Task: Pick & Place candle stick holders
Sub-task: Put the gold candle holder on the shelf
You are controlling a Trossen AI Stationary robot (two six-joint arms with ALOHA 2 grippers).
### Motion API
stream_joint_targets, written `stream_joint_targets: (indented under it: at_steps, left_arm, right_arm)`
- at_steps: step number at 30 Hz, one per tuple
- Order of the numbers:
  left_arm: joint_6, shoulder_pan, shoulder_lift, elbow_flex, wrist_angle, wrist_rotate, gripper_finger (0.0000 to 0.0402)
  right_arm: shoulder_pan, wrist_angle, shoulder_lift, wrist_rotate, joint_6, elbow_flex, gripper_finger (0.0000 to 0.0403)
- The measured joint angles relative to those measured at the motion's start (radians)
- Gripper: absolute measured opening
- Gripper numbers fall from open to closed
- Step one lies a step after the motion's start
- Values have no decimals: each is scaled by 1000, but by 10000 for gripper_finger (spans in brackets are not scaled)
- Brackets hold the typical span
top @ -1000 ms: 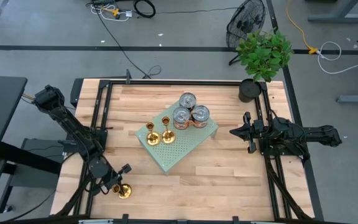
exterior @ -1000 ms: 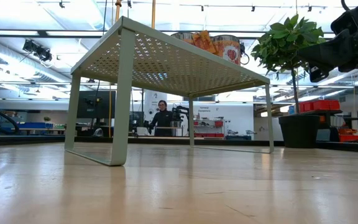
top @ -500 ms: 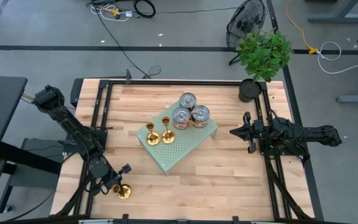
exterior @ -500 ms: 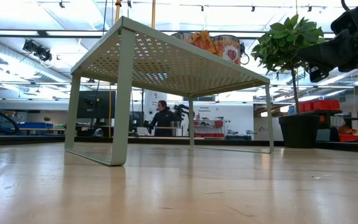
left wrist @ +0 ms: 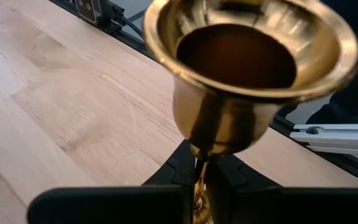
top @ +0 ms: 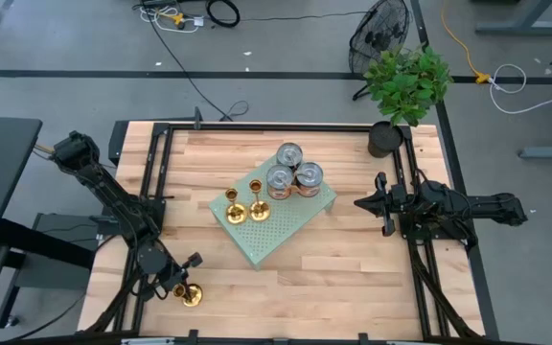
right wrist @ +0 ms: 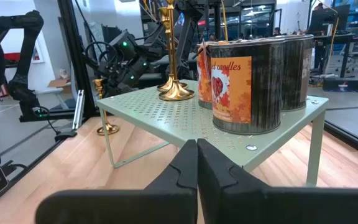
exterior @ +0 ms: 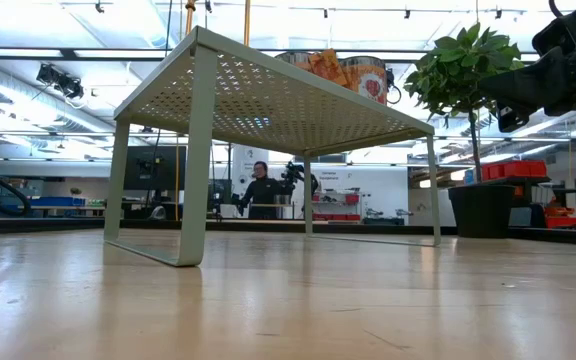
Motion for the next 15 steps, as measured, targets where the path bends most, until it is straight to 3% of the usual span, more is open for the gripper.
stream_joint_targets:
  at_steps: [15]
  left_arm:
    - [-58,0,0,21,9,11,21]
  right_arm:
    - [0,0,0,0,0,0,3]
